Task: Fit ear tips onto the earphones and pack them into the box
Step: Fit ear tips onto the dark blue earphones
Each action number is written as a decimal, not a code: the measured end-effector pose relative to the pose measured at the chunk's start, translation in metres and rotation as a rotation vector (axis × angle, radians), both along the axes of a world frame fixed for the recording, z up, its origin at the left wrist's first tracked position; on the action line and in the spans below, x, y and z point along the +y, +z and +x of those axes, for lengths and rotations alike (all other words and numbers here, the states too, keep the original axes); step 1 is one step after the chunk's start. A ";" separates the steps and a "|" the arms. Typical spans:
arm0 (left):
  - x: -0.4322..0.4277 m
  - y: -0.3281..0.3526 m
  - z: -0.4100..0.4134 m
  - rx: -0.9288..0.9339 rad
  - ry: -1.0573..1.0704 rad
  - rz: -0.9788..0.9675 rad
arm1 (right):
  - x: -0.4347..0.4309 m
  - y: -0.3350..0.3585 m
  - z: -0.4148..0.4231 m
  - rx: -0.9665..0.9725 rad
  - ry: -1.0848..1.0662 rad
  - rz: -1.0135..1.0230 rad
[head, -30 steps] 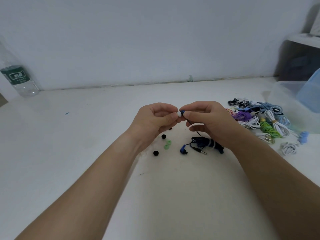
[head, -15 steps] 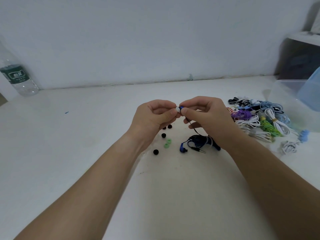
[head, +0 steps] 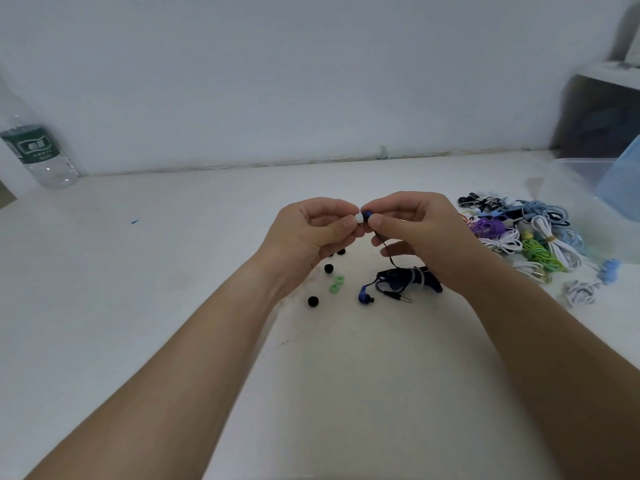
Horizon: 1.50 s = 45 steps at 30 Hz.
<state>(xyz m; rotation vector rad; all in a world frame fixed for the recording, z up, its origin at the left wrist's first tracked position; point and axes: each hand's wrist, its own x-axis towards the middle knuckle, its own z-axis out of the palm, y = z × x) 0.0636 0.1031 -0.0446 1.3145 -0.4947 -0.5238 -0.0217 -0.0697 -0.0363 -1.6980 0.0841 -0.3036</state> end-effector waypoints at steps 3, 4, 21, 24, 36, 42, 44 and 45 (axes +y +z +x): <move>0.000 0.000 0.000 0.001 -0.016 0.005 | 0.000 0.000 -0.001 -0.002 0.013 -0.006; 0.000 0.000 0.000 -0.001 -0.017 0.009 | 0.000 0.000 -0.001 -0.008 0.009 -0.009; 0.003 0.004 -0.002 -0.052 0.015 0.057 | 0.001 -0.001 0.000 -0.066 -0.019 -0.104; 0.004 0.004 -0.002 -0.042 -0.010 0.064 | -0.002 -0.001 -0.001 -0.049 0.010 -0.097; 0.002 0.000 -0.002 -0.067 0.038 0.088 | 0.004 -0.006 0.001 -0.092 -0.082 -0.127; 0.002 -0.001 -0.004 -0.121 0.077 0.096 | 0.005 -0.005 0.000 -0.063 -0.091 -0.054; 0.002 -0.002 -0.005 -0.153 0.098 0.111 | 0.006 -0.006 0.000 -0.063 -0.099 -0.032; 0.002 -0.003 -0.005 -0.171 0.106 0.118 | 0.006 -0.006 0.000 -0.065 -0.102 -0.028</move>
